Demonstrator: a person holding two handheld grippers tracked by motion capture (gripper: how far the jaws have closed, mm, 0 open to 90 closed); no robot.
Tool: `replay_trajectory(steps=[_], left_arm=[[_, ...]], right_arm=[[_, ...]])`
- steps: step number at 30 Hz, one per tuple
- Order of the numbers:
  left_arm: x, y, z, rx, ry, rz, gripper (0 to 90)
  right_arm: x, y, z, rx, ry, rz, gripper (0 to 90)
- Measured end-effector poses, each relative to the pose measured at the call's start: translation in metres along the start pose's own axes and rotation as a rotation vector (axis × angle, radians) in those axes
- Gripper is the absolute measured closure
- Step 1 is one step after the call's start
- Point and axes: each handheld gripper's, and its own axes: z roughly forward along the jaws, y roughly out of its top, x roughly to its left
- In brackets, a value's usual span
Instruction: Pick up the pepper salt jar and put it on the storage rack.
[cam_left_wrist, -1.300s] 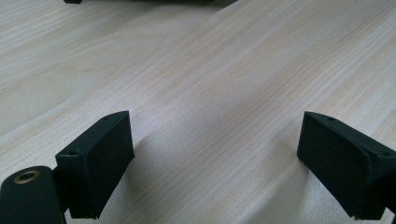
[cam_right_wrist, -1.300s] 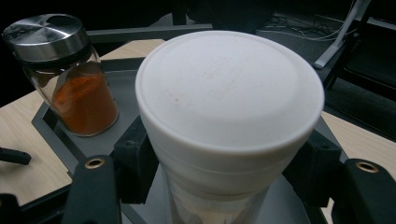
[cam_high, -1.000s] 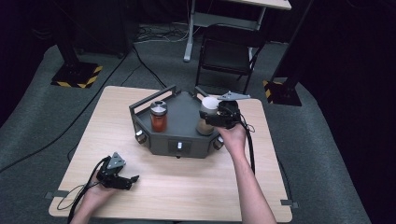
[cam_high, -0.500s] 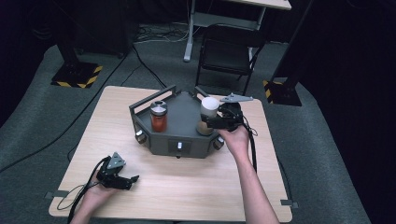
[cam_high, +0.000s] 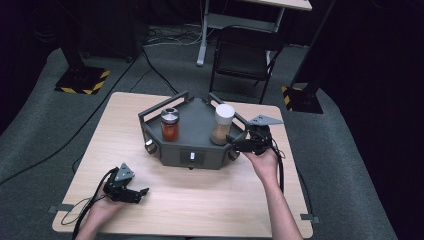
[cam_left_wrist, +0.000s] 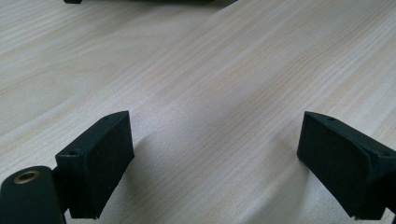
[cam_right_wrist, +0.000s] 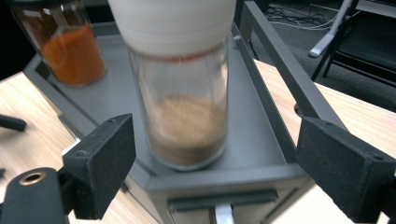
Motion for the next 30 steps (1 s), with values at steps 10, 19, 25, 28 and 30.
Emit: replay_trajectory(steps=[10,19,25,28,30], left_arm=[[0.0,0.0,0.0,0.0,0.0,0.0,10.0],[0.0,0.0,0.0,0.0,0.0,0.0,10.0],[-0.001,0.0,0.0,0.0,0.002,-0.002,10.0],[-0.001,0.0,0.0,0.0,0.002,-0.002,10.0],[-0.001,0.0,0.0,0.0,0.002,-0.002,10.0]], right_arm=[[-0.003,-0.033,-0.011,0.007,-0.019,0.003,11.1],[-0.007,-0.069,-0.014,0.024,-0.032,0.031,11.2],[-0.008,-0.096,-0.013,0.044,-0.041,0.052,11.0],[-0.009,-0.108,-0.013,0.047,-0.043,0.069,11.1],[-0.01,-0.116,-0.012,0.051,-0.044,0.075,11.1]])
